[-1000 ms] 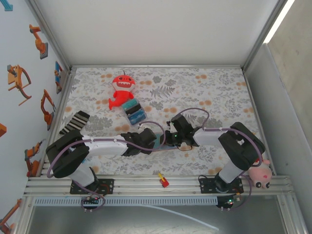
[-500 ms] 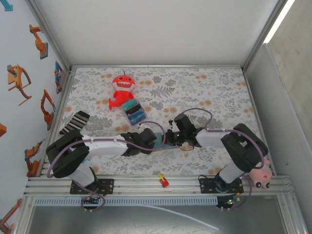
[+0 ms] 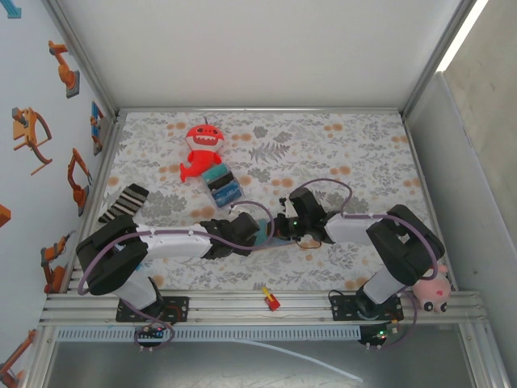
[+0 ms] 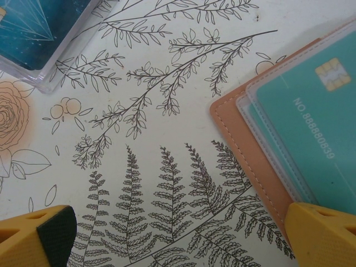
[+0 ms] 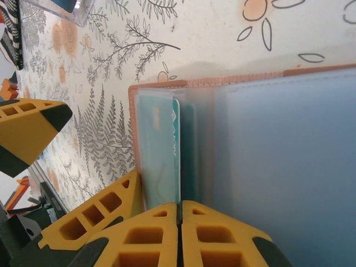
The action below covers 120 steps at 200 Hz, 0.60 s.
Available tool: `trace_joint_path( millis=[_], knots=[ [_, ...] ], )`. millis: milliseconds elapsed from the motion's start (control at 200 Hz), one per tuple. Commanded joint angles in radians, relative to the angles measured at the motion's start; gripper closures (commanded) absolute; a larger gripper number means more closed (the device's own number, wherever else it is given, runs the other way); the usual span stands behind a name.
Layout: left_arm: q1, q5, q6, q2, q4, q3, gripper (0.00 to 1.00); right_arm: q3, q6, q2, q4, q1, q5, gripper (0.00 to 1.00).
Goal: Take the credit cards out of the card holder
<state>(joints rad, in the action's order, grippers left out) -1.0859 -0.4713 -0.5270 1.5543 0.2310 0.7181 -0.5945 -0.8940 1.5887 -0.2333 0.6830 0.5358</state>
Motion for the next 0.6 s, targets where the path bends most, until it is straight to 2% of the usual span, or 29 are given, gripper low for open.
trace_joint_path(
  millis=[0, 596],
  knots=[
    [0.001, 0.002, 0.008, 0.018, 0.053, 0.003, 0.03, 0.018, -0.003, -0.028, -0.025, -0.009, 0.012, 0.95],
    [0.000, 0.000, 0.012, 0.011, 0.048, -0.002, 0.03, 0.010, 0.061, -0.065, 0.089, -0.043, -0.026, 0.96]
  ],
)
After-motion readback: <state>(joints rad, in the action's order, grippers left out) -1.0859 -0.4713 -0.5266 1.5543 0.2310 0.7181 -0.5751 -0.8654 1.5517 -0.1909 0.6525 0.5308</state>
